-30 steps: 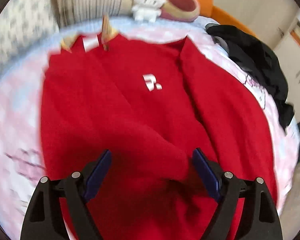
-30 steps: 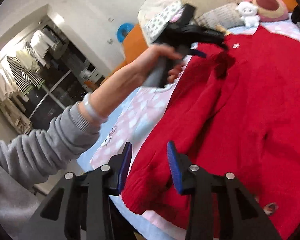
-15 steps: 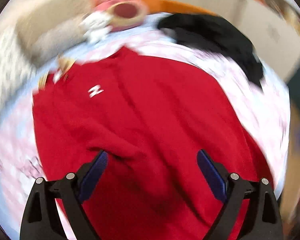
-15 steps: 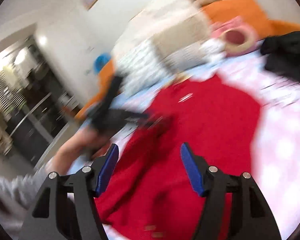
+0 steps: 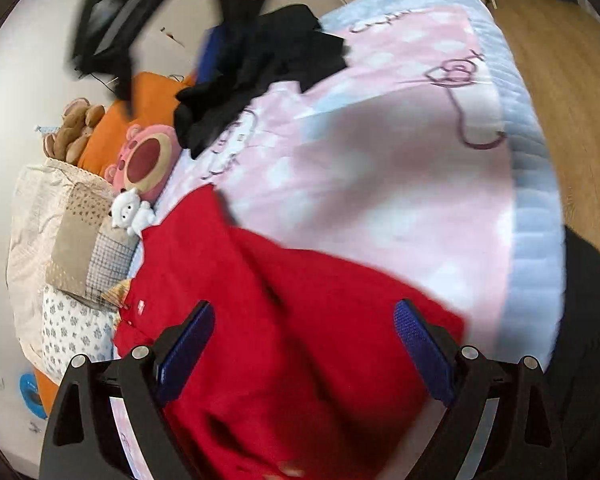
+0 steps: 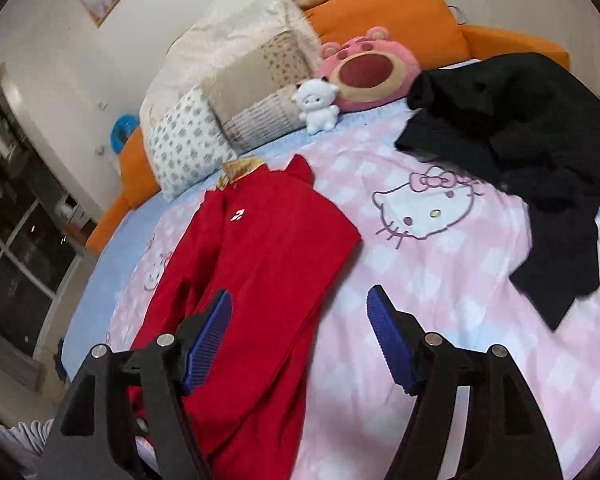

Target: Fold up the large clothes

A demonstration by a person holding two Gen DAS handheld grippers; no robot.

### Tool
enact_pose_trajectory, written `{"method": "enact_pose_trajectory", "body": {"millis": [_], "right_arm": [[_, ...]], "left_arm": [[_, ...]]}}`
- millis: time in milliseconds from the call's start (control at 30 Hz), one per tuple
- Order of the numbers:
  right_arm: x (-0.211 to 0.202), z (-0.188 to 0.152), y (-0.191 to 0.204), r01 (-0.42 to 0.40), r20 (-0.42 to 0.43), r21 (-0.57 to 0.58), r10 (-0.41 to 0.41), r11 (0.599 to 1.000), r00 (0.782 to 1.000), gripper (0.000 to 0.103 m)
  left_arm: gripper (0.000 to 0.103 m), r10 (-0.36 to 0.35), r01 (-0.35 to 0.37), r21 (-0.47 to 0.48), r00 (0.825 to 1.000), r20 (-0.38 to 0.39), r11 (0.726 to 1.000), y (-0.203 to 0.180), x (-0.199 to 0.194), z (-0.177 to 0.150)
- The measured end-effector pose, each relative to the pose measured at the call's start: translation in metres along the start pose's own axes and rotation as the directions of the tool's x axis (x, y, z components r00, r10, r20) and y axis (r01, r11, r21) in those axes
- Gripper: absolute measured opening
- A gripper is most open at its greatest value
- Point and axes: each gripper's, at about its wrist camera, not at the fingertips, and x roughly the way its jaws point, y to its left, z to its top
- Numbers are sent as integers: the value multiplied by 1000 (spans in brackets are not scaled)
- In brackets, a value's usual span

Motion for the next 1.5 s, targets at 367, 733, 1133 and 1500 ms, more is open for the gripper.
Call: {"method": "enact_pose_trajectory", "body": {"millis": [367, 733, 1133, 1500], "right_arm": [[33, -5, 15, -82, -110, -75, 73, 994, 991, 73], [52, -17, 11, -113, -137, -25, 108, 993, 985, 74], [63, -10, 12, -126, -140, -16, 123, 992, 983, 75], [59, -7, -2, -105, -139, -26, 101, 994, 985, 76]], "left_arm": [[94, 56, -56, 3, 991, -125, 998, -9, 18, -23], [94, -71, 61, -146, 995, -67, 987, 12, 25, -12], [96, -156, 124, -191, 975, -158, 974, -4, 33, 19], [100, -233, 133, -324, 928, -291, 937, 0, 55, 9]]}}
